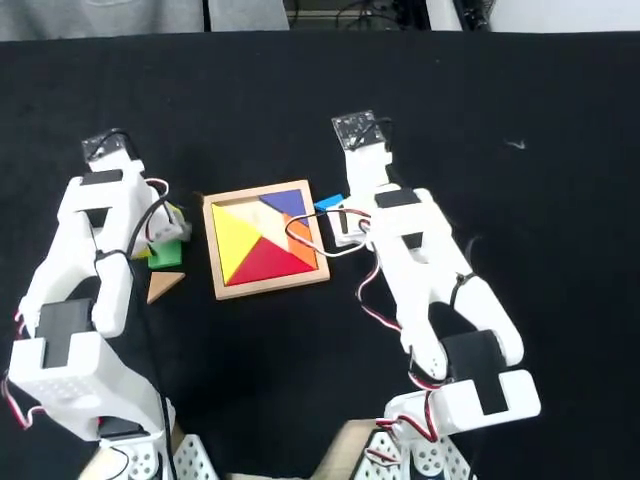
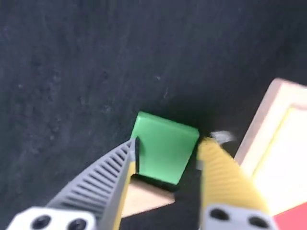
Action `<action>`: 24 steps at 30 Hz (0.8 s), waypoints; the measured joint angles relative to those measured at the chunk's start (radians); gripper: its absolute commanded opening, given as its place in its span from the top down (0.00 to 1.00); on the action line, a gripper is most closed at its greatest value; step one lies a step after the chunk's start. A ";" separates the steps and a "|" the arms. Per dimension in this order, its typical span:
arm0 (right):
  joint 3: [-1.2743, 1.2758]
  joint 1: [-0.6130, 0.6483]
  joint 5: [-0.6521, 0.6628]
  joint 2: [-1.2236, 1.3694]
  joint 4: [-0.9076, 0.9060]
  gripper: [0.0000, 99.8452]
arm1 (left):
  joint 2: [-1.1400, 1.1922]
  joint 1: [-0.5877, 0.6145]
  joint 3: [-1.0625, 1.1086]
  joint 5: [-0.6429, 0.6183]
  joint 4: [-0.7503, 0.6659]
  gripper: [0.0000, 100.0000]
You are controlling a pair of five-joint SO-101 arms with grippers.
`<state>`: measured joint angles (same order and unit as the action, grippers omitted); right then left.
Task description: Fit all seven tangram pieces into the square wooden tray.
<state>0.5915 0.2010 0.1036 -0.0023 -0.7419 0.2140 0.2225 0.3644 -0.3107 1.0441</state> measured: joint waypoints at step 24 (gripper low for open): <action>0.000 0.000 0.000 0.000 0.000 0.99 | 0.210 0.074 -0.230 0.365 0.164 0.79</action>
<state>0.5915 0.2010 0.1036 -0.0023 -0.7419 0.4242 0.2961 0.1343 0.0545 1.2083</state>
